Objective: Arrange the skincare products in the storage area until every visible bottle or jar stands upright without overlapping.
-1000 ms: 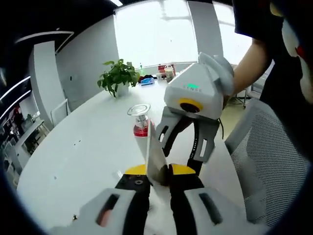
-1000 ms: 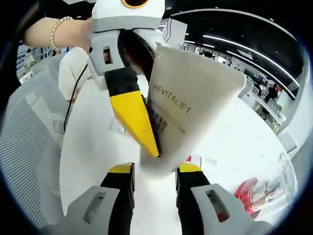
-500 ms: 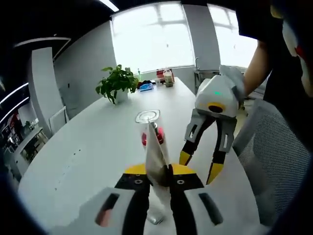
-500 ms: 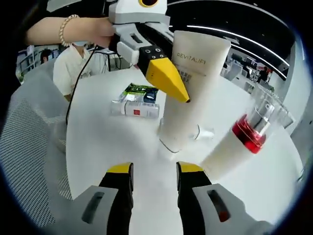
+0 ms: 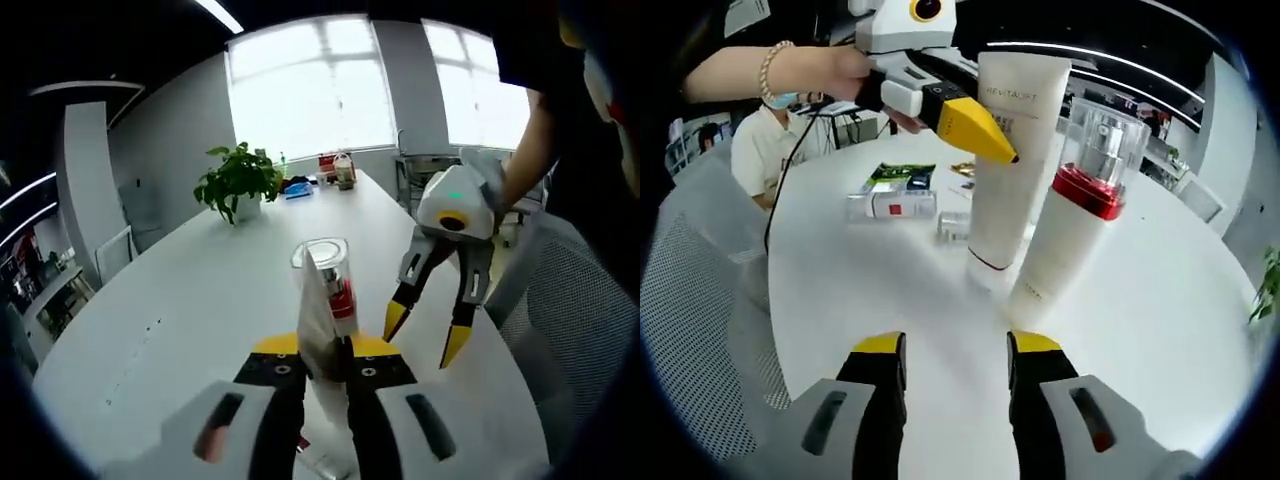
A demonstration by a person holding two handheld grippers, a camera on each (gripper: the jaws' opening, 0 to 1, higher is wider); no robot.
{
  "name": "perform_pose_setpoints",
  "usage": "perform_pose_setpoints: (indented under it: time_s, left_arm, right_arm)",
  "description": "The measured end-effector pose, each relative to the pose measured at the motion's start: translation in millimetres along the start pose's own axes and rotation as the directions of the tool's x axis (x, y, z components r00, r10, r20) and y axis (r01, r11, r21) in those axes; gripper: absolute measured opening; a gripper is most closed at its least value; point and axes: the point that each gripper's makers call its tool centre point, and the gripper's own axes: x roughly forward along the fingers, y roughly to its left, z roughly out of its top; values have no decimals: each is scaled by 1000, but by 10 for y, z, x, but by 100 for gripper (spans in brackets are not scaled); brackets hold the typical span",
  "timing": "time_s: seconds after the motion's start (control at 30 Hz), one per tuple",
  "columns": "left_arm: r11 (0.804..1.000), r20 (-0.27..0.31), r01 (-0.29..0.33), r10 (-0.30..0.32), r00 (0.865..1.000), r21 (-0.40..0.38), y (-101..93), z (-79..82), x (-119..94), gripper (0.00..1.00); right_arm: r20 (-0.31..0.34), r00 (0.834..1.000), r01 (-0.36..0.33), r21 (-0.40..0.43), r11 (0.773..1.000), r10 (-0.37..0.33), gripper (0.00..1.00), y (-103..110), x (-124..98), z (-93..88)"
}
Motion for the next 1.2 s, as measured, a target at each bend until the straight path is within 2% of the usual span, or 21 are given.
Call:
perform_pose_setpoints:
  time_s: [0.13, 0.27, 0.33, 0.43, 0.53, 0.8, 0.93, 1.03, 1.1, 1.17, 1.2]
  left_arm:
    - [1000, 3, -4, 4, 1000, -5, 9, 4, 11, 10]
    - [997, 13, -10, 11, 1000, -72, 21, -10, 1, 10]
    - [997, 13, -16, 17, 1000, -76, 31, -13, 1, 10]
    - [997, -21, -21, 20, 1000, -70, 6, -62, 12, 14]
    - [996, -18, -22, 21, 1000, -89, -32, -63, -11, 17]
    - [983, -41, -93, 88, 995, -160, 53, -212, -223, 28]
    - [966, -54, -150, 141, 988, -211, 17, -230, -382, 35]
    - [946, -45, -189, 183, 982, -265, -11, -247, -513, 38]
    - [921, -60, -221, 213, 975, -320, -38, -299, -593, 43]
    - [913, -77, -246, 234, 969, -326, -47, -353, -670, 46]
    - [897, -95, -265, 248, 964, -353, -54, -404, -730, 47]
  right_arm:
    - [-3, 1000, 5, 5, 1000, -5, 41, -19, -6, -6]
    - [0, 1000, 3, 4, 1000, -3, 41, -21, -3, 2]
    - [0, 1000, -1, 4, 1000, 1, 41, -8, -1, 9]
    - [-2, 1000, -7, 5, 1000, 7, 41, 26, 0, 14]
    - [-5, 1000, -13, 4, 1000, 13, 42, 39, 13, -1]
    - [3, 1000, -12, 12, 1000, 12, 45, 70, 1, 35]
    - [20, 1000, -16, 35, 999, 15, 50, 119, -21, 75]
    - [30, 999, -15, 43, 999, 14, 54, 141, -25, 110]
    - [38, 999, -16, 48, 999, 14, 55, 148, -25, 137]
    - [48, 999, -14, 51, 999, 12, 57, 150, -31, 176]
    - [56, 998, -16, 51, 999, 13, 57, 163, -43, 224]
